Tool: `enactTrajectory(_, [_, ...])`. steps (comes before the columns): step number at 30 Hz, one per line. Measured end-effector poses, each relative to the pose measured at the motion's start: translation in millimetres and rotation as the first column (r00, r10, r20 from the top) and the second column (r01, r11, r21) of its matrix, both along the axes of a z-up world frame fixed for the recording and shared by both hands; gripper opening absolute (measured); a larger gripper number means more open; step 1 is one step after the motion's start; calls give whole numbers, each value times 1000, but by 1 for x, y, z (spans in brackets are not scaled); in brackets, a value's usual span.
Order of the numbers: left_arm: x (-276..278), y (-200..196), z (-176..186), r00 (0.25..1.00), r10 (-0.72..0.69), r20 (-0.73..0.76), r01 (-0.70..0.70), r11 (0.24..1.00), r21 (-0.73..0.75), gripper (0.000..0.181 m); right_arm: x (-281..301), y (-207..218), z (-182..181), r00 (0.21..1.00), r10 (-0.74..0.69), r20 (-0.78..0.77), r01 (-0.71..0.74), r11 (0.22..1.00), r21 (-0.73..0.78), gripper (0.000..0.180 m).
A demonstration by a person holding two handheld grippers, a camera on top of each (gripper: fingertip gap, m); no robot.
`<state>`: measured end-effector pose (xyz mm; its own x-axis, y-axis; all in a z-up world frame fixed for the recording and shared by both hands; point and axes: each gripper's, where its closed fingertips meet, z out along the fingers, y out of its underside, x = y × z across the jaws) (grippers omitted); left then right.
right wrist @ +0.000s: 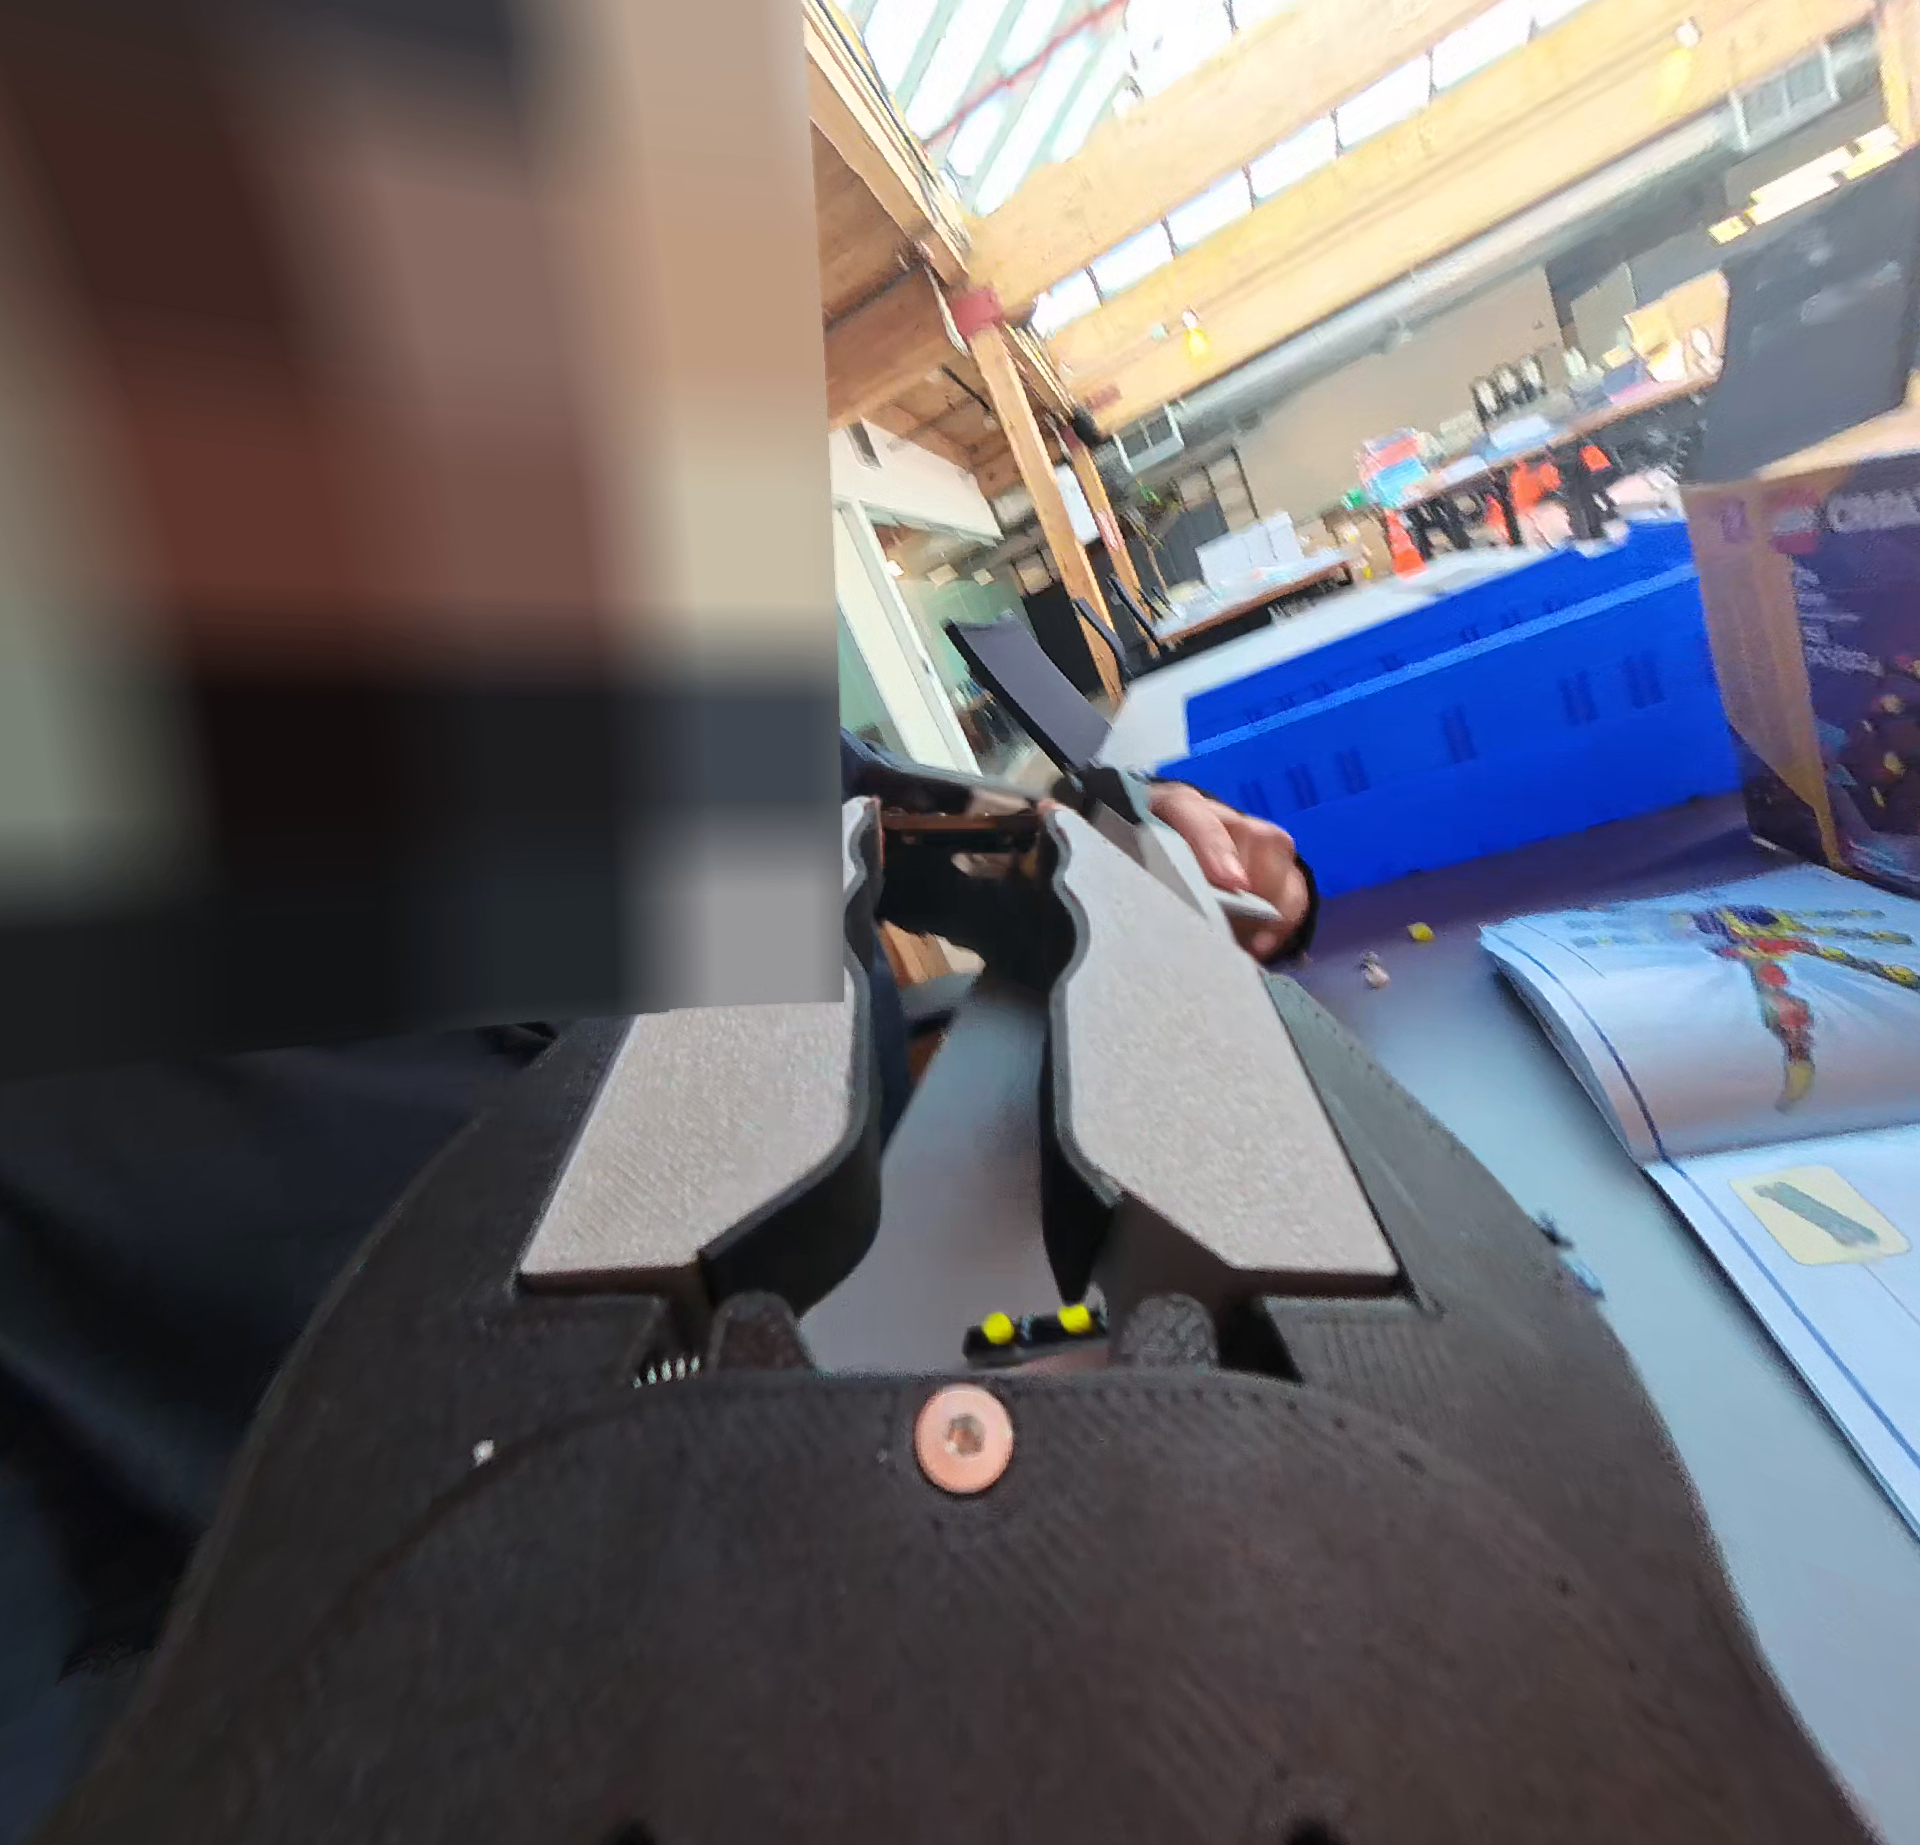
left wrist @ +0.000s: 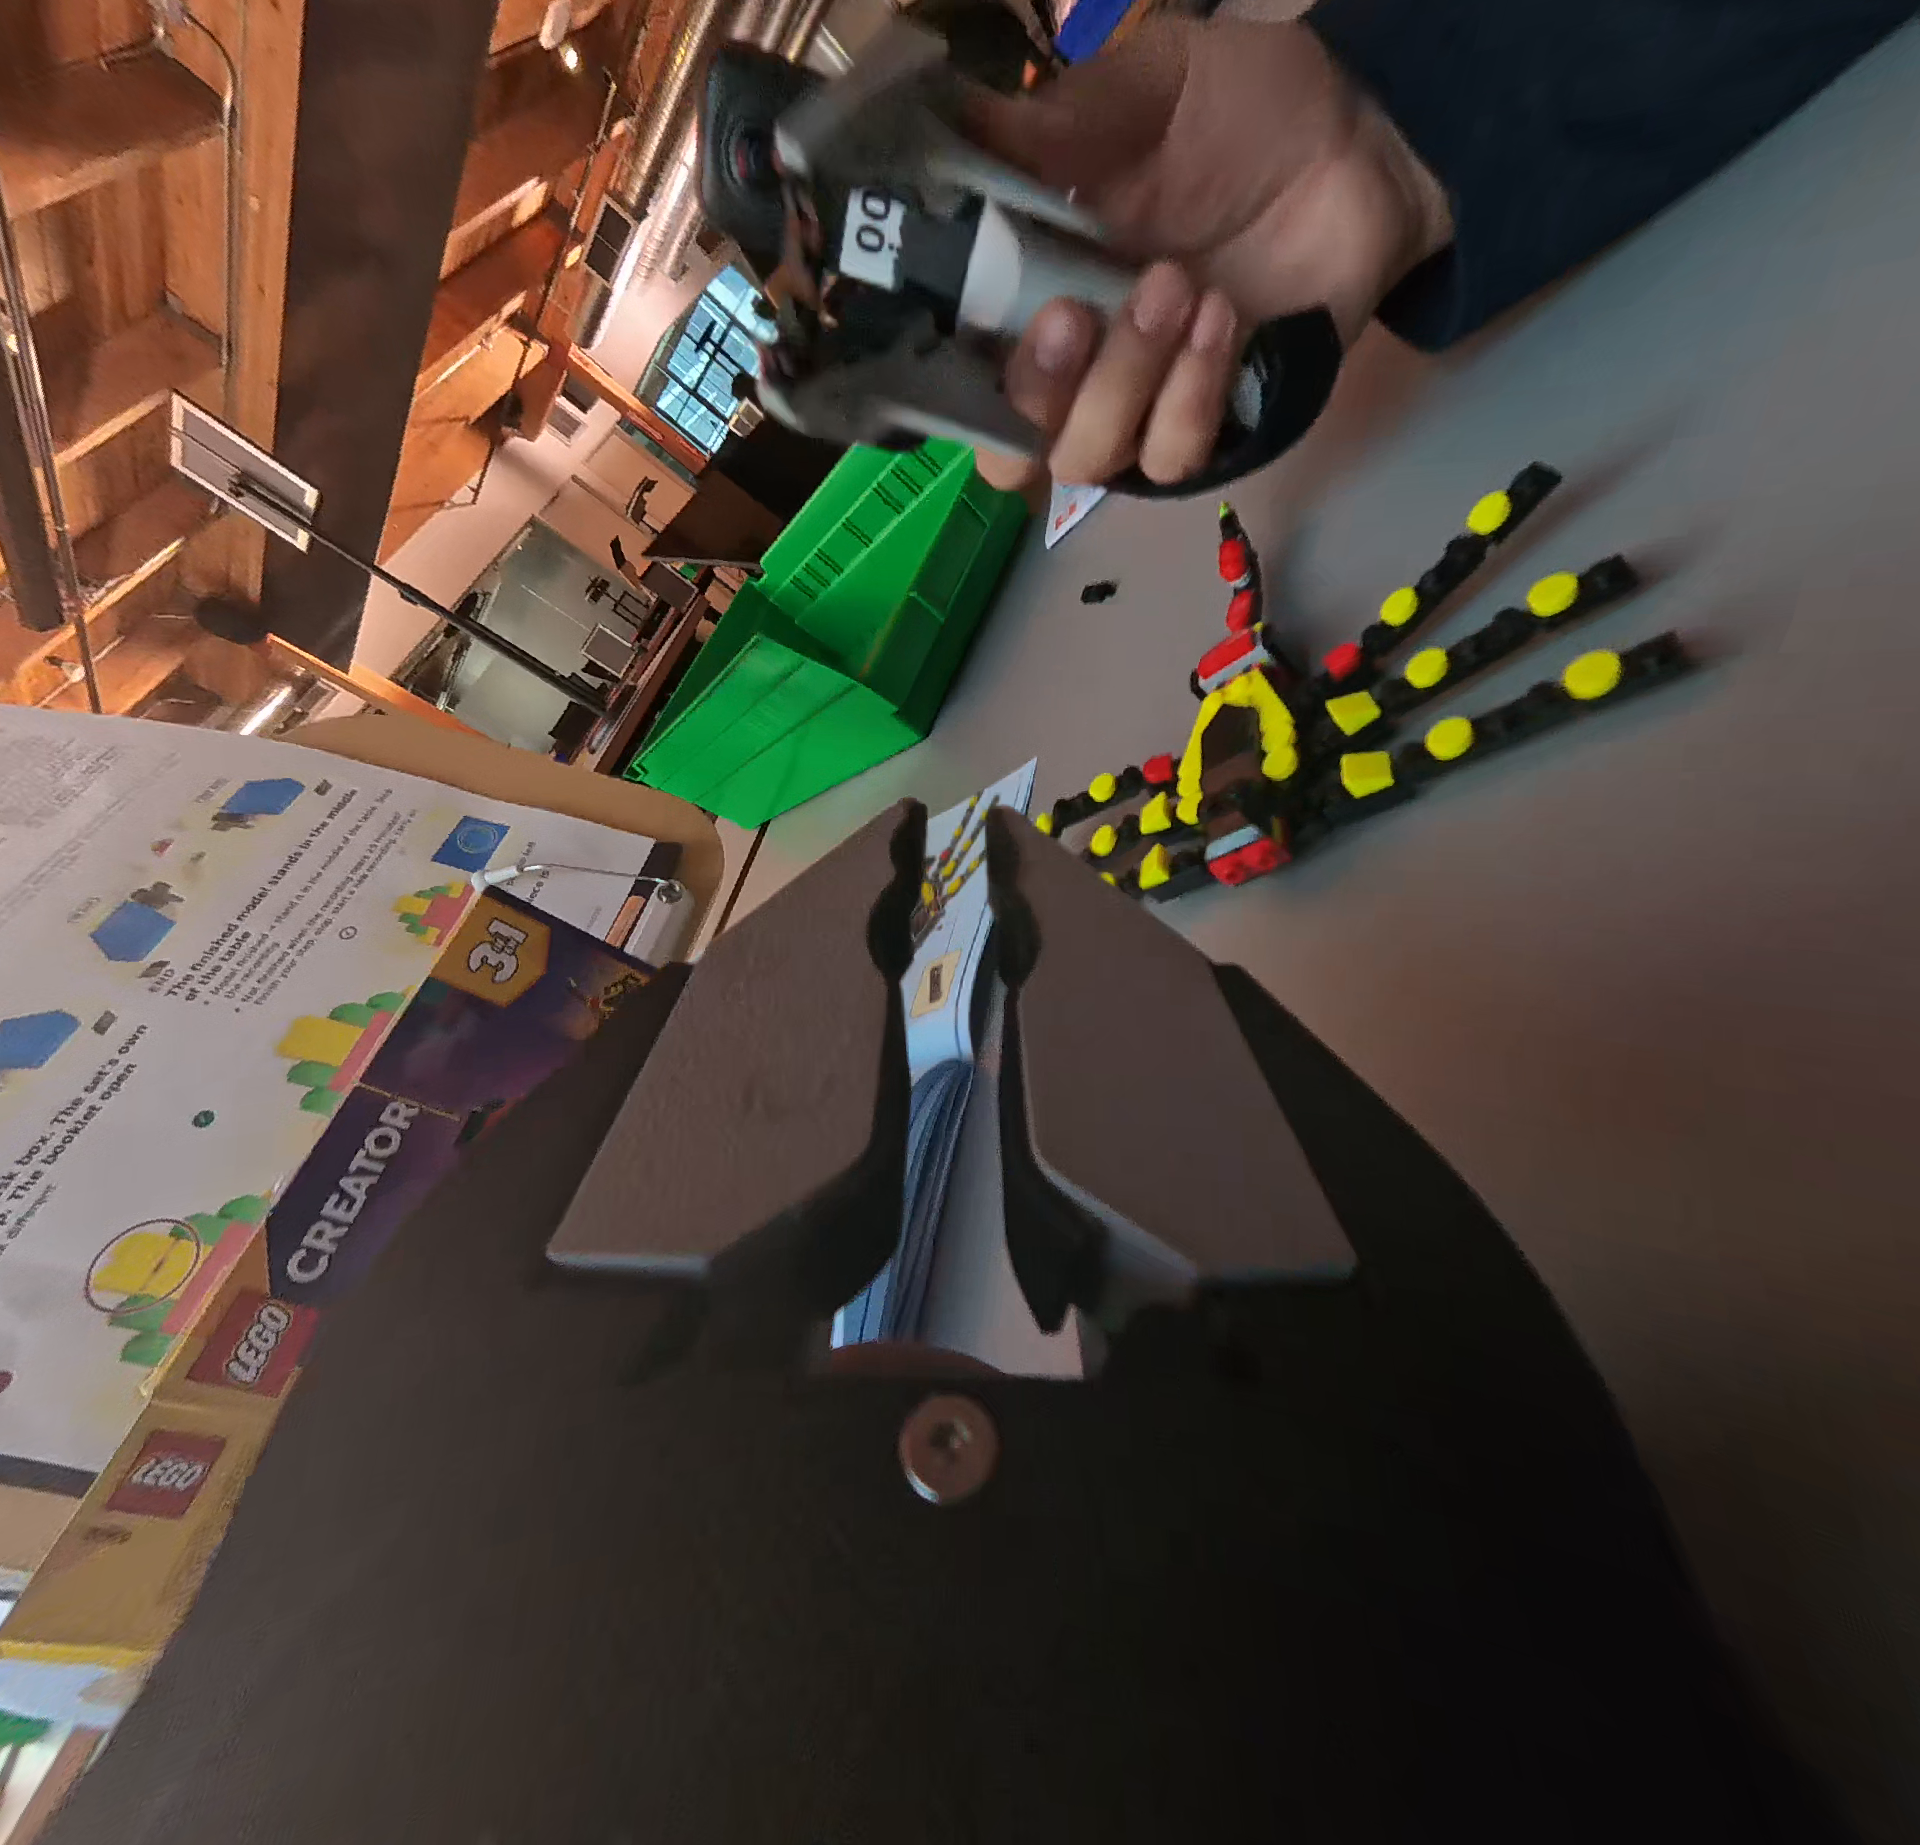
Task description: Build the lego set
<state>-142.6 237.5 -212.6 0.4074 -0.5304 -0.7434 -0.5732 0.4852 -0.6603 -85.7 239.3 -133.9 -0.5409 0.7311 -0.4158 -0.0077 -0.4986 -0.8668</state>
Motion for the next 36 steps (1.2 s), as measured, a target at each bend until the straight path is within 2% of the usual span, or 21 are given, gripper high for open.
enactTrajectory(4, [13,-10,7,1000,-28,-3,28,998,61,13,-27,-15,-45,968,-28,248,-11,988,155,27])
enactTrajectory(8, [22,-22,6,995,-96,-40,101,987,124,13,-39,-29,-70,933,-7,360,-73,975,209,27])
enactTrajectory(14, [29,-28,3,989,-130,-72,139,980,141,12,-42,-33,-80,913,23,407,-104,979,176,27])
enactTrajectory(21, [32,-30,-3,983,-147,-109,162,977,142,5,-43,-36,-83,903,34,427,-124,975,184,27])
enactTrajectory(26, [33,-30,-8,979,-156,-130,174,976,134,15,-43,-39,-82,903,62,425,-145,976,165,27])
enactTrajectory(28, [33,-29,-6,980,-151,-128,169,976,139,6,-43,-40,-84,897,67,437,-154,974,166,27])
enactTrajectory(36, [31,-27,-12,974,-152,-165,172,978,114,6,-45,-39,-90,886,41,462,-148,969,196,27])
